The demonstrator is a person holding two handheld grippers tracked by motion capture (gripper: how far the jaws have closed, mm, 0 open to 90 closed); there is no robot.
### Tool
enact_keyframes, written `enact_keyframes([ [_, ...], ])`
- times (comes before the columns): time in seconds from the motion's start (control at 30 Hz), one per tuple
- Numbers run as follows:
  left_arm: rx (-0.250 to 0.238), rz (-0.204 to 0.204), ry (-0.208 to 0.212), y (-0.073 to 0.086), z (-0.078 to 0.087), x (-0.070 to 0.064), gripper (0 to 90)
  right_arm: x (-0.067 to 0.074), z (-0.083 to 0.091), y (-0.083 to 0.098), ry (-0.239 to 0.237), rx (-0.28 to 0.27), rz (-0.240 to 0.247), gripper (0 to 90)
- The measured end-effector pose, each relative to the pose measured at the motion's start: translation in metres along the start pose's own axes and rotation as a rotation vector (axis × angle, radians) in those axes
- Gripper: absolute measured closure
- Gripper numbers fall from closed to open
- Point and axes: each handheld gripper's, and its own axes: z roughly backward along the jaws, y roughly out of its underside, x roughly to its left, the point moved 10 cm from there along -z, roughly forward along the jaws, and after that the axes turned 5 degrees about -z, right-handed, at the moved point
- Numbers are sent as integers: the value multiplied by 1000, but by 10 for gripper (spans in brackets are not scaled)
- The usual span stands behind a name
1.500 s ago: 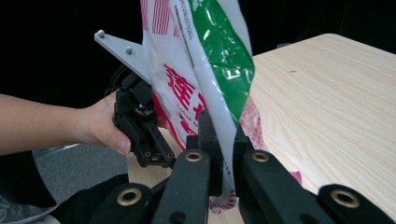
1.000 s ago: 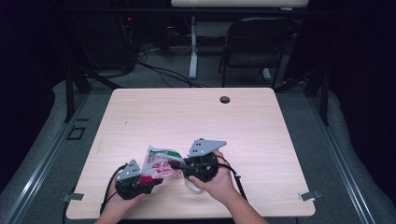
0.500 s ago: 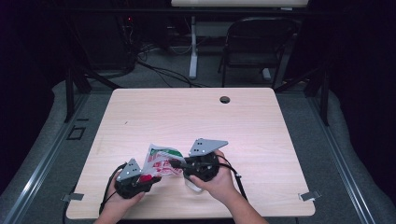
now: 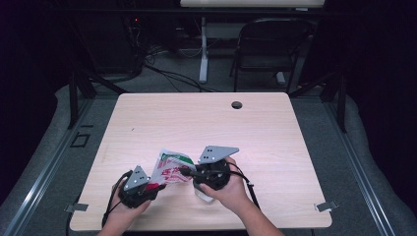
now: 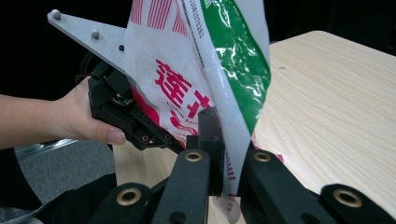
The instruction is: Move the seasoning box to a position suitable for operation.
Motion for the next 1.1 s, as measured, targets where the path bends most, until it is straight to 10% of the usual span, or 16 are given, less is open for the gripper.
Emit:
enact_keyframes([
  [1.1,85,-196,-217,-3,0,13,683,-16,22,13,63,6,-28,709],
])
